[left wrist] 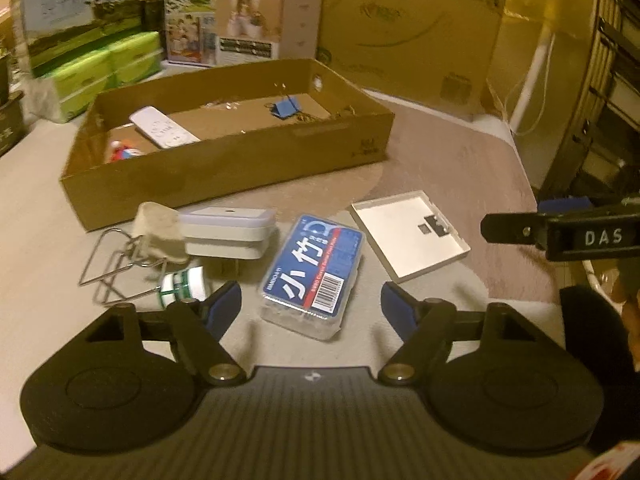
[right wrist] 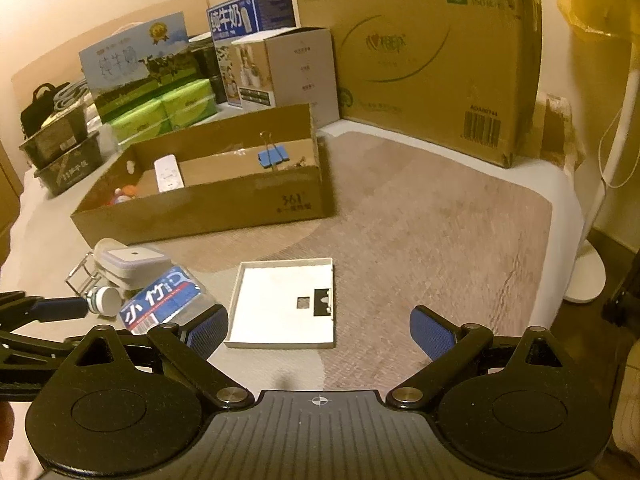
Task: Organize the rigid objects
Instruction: 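Grasp the toothpick box with the left tool while the right tool closes on the white tray edge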
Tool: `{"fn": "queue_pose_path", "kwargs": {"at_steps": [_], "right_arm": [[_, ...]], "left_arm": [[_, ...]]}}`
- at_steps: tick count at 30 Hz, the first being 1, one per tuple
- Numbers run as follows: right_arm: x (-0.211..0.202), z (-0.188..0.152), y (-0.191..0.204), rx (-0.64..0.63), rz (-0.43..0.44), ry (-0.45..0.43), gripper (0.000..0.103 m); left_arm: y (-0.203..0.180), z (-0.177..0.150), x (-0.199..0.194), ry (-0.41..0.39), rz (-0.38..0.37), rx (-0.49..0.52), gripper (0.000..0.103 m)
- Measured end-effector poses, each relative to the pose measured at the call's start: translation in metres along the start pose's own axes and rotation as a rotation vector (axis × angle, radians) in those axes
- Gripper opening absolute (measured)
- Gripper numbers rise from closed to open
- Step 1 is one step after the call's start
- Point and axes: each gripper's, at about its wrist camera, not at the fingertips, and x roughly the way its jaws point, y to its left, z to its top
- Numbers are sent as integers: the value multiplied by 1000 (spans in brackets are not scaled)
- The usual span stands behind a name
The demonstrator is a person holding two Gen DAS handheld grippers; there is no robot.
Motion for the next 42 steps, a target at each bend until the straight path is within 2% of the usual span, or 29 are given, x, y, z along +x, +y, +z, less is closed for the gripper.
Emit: {"fn": "queue_pose_path", "kwargs": {"at_steps": [9, 12, 17, 21, 23, 30, 42], "right_arm": [[20, -4, -8, 16, 7, 38, 97], [28, -4, -9, 17, 10, 50, 97], [37, -4, -8, 10, 28, 55, 97], [45, -5, -6, 7, 38, 63, 97], [50, -5, -2, -8, 56, 64, 97], [70, -8, 19, -75, 74, 71, 97], [99, -4, 34, -135, 3, 62, 97]], "left_arm": [[2, 6, 33, 35, -5, 27, 73], [2, 8, 42, 38, -8, 45, 66], [-1, 10, 53, 42, -8, 59, 62], [0, 8, 50, 45, -13, 12, 59], [1, 4, 46, 44, 13, -10, 58], [2, -14, 28, 26, 51, -20, 57], [1, -15, 33, 16, 52, -25, 57]]}}
